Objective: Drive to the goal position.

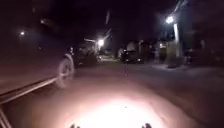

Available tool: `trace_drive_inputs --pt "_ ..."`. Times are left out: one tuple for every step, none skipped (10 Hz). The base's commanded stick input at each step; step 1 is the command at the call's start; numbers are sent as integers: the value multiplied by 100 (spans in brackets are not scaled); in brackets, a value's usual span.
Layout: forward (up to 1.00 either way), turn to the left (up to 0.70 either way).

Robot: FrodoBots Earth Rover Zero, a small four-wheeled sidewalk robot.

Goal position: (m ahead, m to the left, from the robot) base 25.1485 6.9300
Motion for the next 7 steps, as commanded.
trace_drive_inputs --pt "85 0" --pt "85 0" --pt "85 0" --pt "85 0" --pt "85 0" --pt "85 0" --pt "85 0"
